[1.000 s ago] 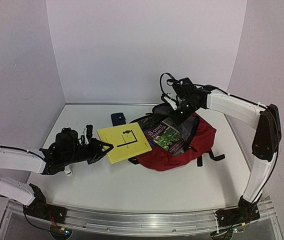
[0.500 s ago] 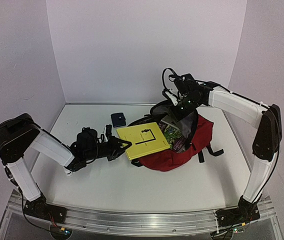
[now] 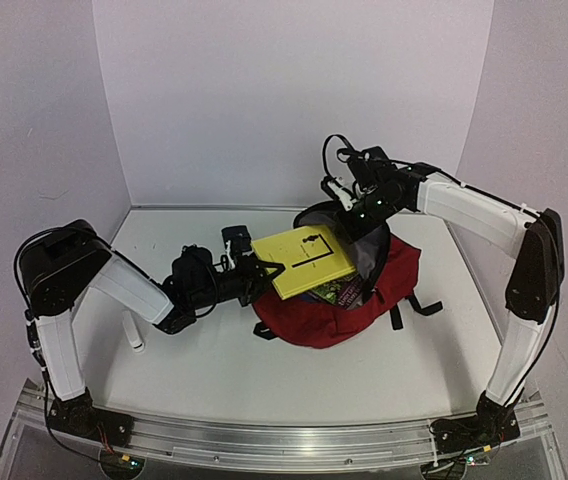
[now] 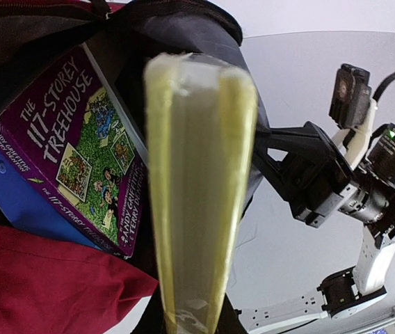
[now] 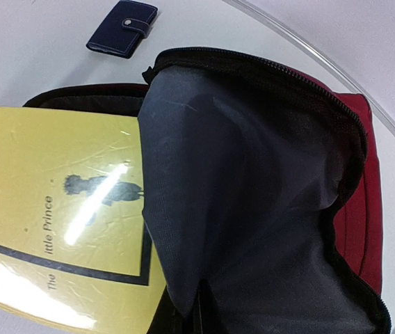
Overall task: Pack the student bag
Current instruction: Place the book in the student bag.
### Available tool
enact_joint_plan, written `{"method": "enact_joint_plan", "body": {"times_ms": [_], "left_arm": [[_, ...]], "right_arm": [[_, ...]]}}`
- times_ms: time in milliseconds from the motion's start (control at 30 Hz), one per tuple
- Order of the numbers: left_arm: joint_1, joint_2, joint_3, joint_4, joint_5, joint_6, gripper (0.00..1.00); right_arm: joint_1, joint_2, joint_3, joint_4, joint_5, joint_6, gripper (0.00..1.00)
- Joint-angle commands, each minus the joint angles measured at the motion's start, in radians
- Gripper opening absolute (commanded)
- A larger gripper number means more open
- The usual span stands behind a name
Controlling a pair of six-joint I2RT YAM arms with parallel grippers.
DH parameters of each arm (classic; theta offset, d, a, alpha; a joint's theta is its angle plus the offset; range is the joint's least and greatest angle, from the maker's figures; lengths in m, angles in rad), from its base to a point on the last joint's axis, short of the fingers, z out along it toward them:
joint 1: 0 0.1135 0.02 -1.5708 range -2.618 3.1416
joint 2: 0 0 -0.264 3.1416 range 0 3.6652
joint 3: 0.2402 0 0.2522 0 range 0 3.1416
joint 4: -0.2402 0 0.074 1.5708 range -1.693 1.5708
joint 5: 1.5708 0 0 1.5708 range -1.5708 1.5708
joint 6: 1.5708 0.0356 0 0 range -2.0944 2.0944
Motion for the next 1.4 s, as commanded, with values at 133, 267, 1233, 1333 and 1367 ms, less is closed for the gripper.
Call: {"method": "enact_joint_plan", "body": {"times_ms": [133, 267, 1233, 1333, 1367], "left_arm": [[-0.022, 0.142, 0.127, 0.242, -0.106, -0.130, 0.00], [-0.036, 0.201, 0.189, 0.248, -0.118, -0.139, 0.00], [-0.101, 0.079, 0.480, -0.713, -0.222, 0.206, 0.75], [-0.109, 0.019, 0.519, -0.901, -0.234, 0.287, 0.85], [-0.110, 0.001, 0.523, -0.943, -0.241, 0.309, 0.91]], "right_arm": [[0.028, -0.068, 0.031, 0.049, -0.116, 0.053, 0.00], [0.033, -0.067, 0.024, 0.050, -0.156, 0.080, 0.00], [-0.046, -0.076, -0.071, 0.066, -0.215, 0.082, 0.00], [-0.065, -0.077, -0.088, 0.066, -0.205, 0.065, 0.00], [-0.071, -0.079, -0.095, 0.066, -0.202, 0.059, 0.00]]}}
